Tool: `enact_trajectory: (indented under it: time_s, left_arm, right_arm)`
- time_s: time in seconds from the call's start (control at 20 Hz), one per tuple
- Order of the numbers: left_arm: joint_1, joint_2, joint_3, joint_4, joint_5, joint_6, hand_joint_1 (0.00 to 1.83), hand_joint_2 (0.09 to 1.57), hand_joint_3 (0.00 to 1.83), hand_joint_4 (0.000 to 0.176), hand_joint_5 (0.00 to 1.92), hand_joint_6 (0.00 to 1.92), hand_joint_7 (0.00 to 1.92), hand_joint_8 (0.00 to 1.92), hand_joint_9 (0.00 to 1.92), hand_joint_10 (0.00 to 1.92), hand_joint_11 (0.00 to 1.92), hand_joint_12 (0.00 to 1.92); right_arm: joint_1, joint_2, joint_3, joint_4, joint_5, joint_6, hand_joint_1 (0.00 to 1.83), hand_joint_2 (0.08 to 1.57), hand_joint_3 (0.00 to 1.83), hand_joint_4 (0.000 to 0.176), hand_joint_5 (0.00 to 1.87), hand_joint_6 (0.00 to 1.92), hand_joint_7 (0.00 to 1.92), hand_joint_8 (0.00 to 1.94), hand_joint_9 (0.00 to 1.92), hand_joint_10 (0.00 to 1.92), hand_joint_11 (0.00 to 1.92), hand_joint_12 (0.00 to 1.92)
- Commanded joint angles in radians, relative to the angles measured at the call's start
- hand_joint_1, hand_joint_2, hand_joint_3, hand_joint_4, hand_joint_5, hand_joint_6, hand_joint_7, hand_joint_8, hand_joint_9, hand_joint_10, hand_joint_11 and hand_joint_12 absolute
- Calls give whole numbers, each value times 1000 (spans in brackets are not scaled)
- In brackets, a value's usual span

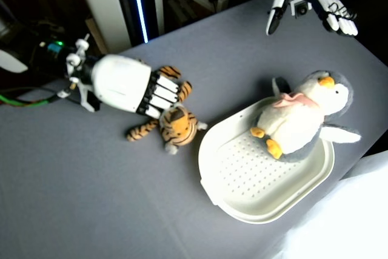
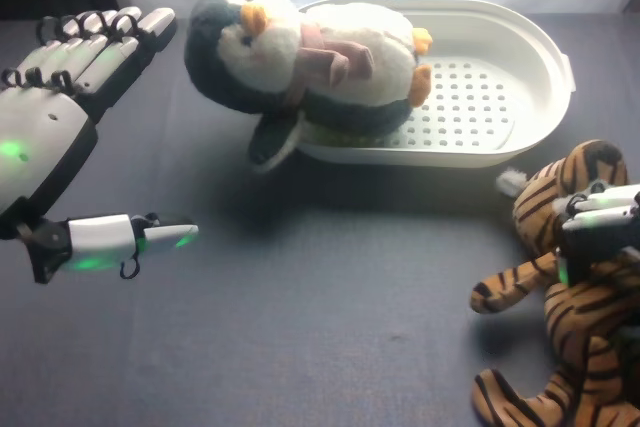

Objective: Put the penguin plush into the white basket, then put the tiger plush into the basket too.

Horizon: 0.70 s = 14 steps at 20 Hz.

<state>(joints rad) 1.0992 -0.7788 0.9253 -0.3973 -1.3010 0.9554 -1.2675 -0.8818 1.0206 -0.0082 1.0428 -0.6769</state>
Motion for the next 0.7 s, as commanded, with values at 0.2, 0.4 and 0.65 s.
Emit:
enact_trajectory:
  time_s: [0.2,0.4,0.65]
  left_arm:
    - [-3,9,-10,34,-150,-9,923,814,0,91,0,0,0,0,0,0,0,0]
    - [-2,8,-12,38,-149,-12,924,808,0,93,0,0,0,0,0,0,0,0]
    - [4,8,-12,39,-147,-16,870,799,0,100,0,0,0,0,0,0,10,4]
  right_arm:
    - [54,66,-12,55,348,-7,1144,1280,7,0,716,1538,656,1438,826,1689,961,1795]
    - [187,29,36,110,339,-97,1171,1217,0,7,801,1352,779,1257,743,1307,707,1570]
    - [439,-140,240,93,6,-99,1265,1332,0,0,755,1341,406,1758,457,1760,413,1774]
